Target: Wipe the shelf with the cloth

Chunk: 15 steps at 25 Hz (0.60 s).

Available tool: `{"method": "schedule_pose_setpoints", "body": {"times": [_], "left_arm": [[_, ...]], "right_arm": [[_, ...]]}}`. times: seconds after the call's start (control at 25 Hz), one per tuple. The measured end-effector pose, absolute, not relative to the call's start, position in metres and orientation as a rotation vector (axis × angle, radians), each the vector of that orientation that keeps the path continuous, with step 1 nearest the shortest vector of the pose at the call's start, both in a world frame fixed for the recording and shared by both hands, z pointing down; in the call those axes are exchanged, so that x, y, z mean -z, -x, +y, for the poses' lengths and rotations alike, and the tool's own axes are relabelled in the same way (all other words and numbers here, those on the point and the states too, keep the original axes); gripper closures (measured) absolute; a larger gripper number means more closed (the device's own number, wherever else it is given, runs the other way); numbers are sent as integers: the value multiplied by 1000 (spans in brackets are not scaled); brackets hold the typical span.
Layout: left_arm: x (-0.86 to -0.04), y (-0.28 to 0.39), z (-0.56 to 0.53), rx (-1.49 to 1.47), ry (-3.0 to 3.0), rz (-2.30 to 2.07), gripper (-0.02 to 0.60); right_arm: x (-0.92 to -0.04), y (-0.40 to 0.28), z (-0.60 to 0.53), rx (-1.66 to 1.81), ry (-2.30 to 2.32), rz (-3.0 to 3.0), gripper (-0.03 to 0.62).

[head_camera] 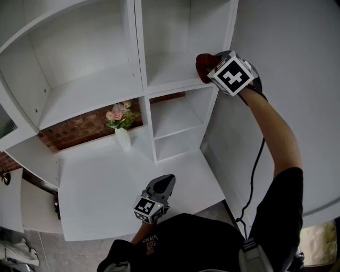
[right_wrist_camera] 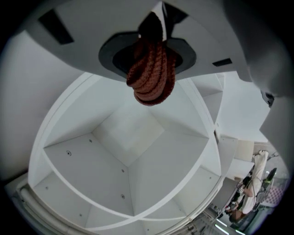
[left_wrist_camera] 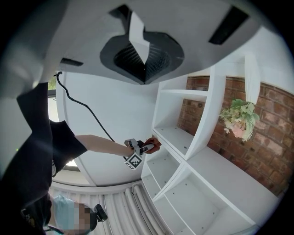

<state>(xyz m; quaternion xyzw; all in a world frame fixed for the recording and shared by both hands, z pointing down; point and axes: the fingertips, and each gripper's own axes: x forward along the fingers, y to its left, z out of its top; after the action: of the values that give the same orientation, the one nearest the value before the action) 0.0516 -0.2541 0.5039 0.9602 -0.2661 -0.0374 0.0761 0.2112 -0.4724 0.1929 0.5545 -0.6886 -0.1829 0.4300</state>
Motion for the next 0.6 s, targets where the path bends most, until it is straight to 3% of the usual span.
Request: {"method": "schedule_pose_setpoints", "body": {"times": [0.6], "left_arm": [[-480,-38,-243,76,-2912,-932,574]], "right_arm": [[-285,-213,-358,311,-1612,-2240,494]]}}
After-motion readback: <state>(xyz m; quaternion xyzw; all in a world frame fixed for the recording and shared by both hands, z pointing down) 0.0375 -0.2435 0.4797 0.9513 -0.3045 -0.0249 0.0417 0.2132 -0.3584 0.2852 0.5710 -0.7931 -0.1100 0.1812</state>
